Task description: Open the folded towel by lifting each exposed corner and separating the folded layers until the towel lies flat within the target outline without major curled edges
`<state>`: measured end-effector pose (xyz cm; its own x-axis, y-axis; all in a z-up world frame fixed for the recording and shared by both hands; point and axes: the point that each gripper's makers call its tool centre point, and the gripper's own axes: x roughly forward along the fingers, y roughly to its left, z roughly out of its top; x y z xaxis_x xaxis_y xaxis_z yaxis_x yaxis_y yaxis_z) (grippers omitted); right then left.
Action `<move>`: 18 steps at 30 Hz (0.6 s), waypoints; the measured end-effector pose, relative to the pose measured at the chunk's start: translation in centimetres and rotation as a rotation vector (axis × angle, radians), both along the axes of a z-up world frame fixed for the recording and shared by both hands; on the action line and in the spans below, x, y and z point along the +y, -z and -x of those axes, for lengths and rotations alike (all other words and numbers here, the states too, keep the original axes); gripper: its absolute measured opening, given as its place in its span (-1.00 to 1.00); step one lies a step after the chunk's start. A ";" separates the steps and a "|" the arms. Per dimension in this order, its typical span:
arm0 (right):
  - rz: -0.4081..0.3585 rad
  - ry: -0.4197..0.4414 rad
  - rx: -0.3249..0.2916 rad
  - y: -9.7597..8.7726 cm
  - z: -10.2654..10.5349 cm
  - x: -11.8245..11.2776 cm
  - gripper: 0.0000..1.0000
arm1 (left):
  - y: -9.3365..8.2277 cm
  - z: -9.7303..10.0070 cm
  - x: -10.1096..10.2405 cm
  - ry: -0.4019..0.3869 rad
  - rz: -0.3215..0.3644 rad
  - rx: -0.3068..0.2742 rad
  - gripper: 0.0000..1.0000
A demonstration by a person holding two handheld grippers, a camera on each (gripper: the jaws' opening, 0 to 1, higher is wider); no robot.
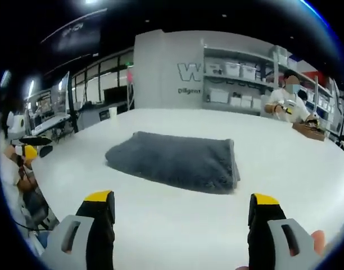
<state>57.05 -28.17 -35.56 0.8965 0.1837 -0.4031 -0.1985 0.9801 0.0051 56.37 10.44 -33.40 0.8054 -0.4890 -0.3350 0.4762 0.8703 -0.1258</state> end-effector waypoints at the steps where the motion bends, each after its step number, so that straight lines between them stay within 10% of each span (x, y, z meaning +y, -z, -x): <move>1: -0.003 0.001 -0.004 0.0 0.1 -0.1 0.99 | 0.1 -0.1 -0.1 -0.001 -0.005 0.002 0.98; 18: -0.013 0.029 -0.013 0.0 2.8 -2.2 0.99 | 1.1 -0.5 -3.3 0.050 -0.030 0.027 0.97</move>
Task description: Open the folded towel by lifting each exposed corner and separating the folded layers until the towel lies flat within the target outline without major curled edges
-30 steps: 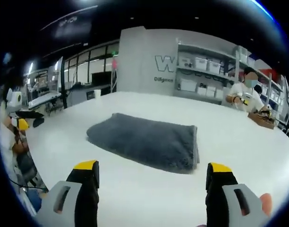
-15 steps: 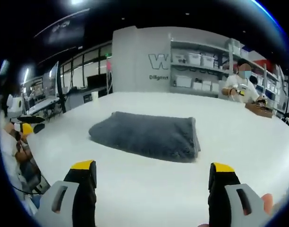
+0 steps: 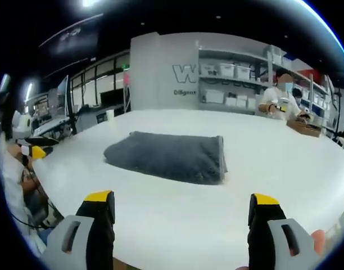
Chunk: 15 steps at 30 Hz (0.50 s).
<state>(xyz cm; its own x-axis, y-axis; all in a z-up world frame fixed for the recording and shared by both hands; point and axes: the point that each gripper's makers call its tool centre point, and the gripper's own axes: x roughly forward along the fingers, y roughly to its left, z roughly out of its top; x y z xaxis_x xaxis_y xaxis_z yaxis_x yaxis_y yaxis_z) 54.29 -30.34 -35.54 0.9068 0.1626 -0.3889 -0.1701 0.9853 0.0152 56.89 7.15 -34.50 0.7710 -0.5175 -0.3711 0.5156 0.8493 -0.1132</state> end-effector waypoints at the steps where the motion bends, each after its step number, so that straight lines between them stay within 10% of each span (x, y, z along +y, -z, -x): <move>1: 0.000 -0.003 0.000 -0.1 0.2 0.0 0.99 | 0.0 0.0 -0.3 0.005 0.002 -0.001 0.96; 15: 0.028 0.069 -0.044 -2.6 2.5 -2.2 0.99 | 2.1 -0.4 -5.3 0.137 -0.011 0.011 0.94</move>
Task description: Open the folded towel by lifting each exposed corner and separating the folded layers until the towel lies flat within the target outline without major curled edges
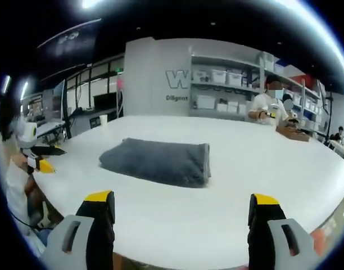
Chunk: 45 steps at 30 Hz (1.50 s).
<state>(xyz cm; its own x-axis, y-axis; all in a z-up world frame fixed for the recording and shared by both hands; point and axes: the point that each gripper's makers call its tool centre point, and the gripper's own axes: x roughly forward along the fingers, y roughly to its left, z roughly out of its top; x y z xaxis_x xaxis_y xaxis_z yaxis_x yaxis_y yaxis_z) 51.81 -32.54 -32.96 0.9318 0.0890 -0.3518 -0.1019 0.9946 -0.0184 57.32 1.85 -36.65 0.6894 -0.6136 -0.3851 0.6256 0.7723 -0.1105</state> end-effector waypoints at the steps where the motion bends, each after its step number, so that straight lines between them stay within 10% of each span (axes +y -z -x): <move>1: -0.002 0.010 -0.003 0.0 0.0 -0.2 0.98 | 0.1 0.0 -0.2 0.002 0.001 0.002 0.94; 17: -0.032 0.054 -0.009 -0.2 0.3 -1.4 0.98 | 0.3 -1.3 -3.6 0.009 0.065 -0.022 0.89; 45: -0.042 0.023 0.003 -0.4 0.7 -0.5 0.99 | -0.7 -2.7 -3.6 -0.007 0.076 -0.049 0.87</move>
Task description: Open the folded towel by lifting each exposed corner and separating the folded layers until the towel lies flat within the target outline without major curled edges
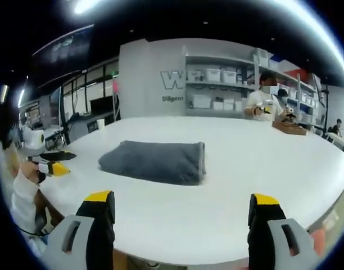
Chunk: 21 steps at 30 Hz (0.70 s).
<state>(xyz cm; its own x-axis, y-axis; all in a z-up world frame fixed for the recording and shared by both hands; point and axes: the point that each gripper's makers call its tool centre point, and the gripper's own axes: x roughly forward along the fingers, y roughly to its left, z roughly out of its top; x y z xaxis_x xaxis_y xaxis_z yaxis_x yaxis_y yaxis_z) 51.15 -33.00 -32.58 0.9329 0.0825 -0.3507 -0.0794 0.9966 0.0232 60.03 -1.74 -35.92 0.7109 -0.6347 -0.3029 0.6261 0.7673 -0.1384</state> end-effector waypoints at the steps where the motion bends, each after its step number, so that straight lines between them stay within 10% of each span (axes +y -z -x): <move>1: -0.002 -0.003 0.007 0.1 0.1 0.0 0.99 | 0.0 0.0 -0.1 0.016 -0.010 0.002 0.87; 21: -0.019 0.020 0.020 0.7 0.2 -1.2 0.98 | 1.6 -4.3 0.9 0.086 -0.203 -0.003 0.90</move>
<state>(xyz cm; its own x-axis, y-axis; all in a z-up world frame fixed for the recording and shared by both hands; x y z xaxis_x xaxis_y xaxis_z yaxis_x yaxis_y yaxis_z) 50.99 -34.21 -33.24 0.9273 0.0710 -0.3675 -0.0590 0.9973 0.0437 64.34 -0.88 -37.55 0.6579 -0.6192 -0.4287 0.6905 0.7232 0.0149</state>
